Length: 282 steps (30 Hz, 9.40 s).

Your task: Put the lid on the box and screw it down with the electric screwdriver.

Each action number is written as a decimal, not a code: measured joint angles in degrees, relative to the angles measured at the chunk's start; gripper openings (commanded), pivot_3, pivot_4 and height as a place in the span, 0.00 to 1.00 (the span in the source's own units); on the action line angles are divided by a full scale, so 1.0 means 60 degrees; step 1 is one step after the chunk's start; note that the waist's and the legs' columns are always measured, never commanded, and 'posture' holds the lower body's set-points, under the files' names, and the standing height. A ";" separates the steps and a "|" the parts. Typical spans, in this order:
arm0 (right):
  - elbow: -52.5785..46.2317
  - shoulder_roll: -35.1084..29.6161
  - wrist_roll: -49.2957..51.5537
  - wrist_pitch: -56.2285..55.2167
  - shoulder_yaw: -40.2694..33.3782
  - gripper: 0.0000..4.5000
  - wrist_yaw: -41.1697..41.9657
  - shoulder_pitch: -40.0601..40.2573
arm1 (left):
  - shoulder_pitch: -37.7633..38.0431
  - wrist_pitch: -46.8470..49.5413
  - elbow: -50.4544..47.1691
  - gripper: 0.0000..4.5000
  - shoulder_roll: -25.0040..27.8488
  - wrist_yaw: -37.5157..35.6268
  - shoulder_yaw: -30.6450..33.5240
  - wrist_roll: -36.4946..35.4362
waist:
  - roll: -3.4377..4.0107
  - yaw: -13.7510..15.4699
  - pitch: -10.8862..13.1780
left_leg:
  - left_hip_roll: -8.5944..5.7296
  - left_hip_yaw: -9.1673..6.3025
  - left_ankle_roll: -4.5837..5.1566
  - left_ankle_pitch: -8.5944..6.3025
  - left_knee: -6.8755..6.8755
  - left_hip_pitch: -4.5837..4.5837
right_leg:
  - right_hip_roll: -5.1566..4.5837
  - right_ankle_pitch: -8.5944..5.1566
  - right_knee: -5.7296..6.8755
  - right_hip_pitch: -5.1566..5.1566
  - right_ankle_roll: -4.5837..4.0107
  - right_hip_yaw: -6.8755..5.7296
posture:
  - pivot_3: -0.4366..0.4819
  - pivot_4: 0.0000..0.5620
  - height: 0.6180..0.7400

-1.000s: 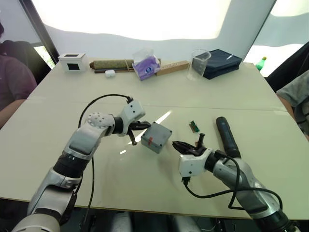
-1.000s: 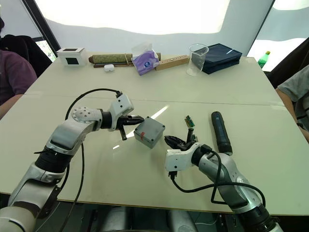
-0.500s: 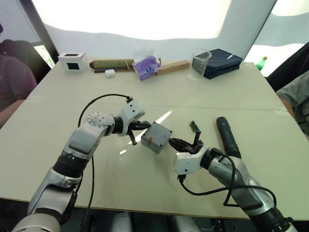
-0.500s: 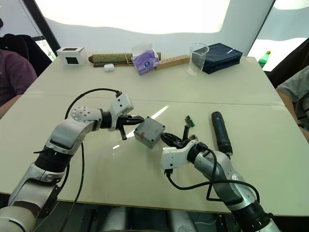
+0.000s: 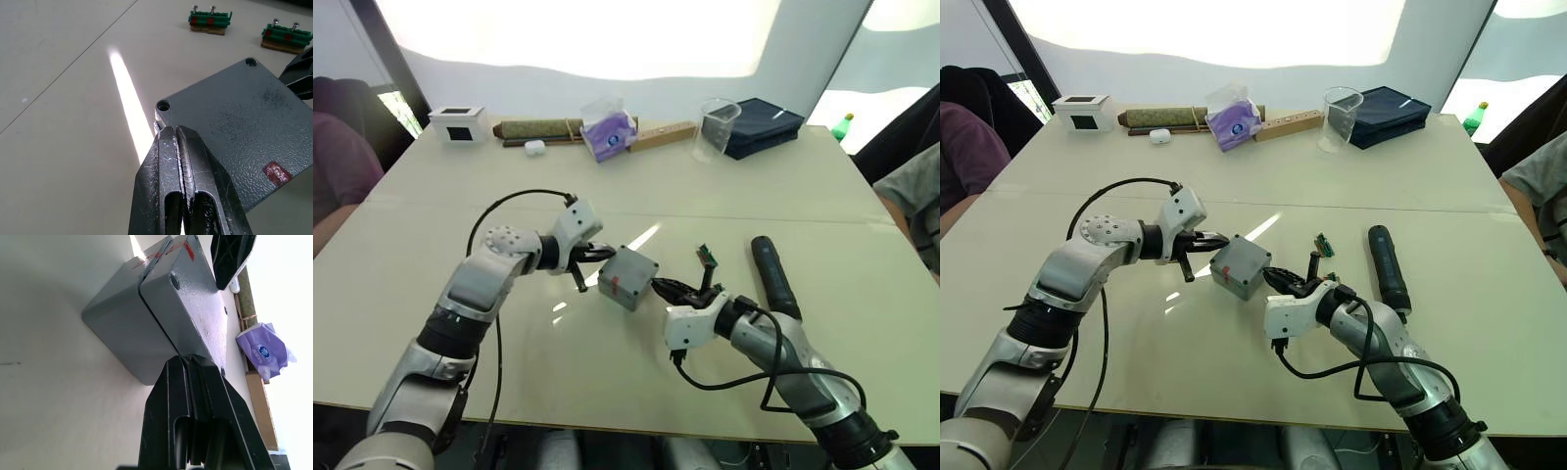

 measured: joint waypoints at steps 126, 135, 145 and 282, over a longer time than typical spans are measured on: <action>-0.5824 0.2829 0.9083 1.0369 -0.4966 0.97 -0.2413 0.3716 | -0.0086 -0.0581 -0.0977 0.00 0.1130 -0.3449 -0.0181 -0.2575 | -0.0005 0.0036 0.0029 | 0.0001 -0.0029 -0.0003 0.0002 0.0020 -0.0209 | 0.0003 0.0002 0.0000 -0.0185 0.0000 -0.0029 | 0.48 0.27 0.99; -0.5094 0.2646 0.8532 0.9534 -0.4368 0.43 -0.2691 0.4023 | -0.0046 -0.1003 -0.0686 0.00 0.0639 -0.3439 -0.0322 -0.2258 | -0.0001 0.0003 0.0028 | 0.0001 -0.0033 -0.0003 0.0002 0.0019 -0.0221 | 0.0003 0.0003 0.0006 -0.0195 0.0001 -0.0030 | 0.48 0.27 0.99; -0.4313 0.2408 0.8285 0.8994 -0.3949 0.43 -0.2766 0.3559 | -0.0046 -0.1345 -0.0323 0.00 0.0484 -0.3368 -0.0311 -0.2046 | -0.0001 0.0011 0.0028 | 0.0000 -0.0033 -0.0003 0.0002 0.0022 -0.0222 | 0.0003 0.0003 0.0006 -0.0194 0.0001 -0.0031 | 0.48 0.27 0.99; -0.0134 -0.5163 1.2877 1.7107 -0.3889 0.99 0.0977 -0.3185 | -0.1559 -0.2345 0.0274 0.00 -0.0115 -0.3729 -0.0663 -0.1335 | 0.0046 -0.0011 0.0060 | 0.0001 0.0000 0.0040 -0.0021 0.0042 -0.0206 | 0.0006 0.0007 0.0003 -0.0190 0.0009 0.0014 | 0.48 0.27 0.99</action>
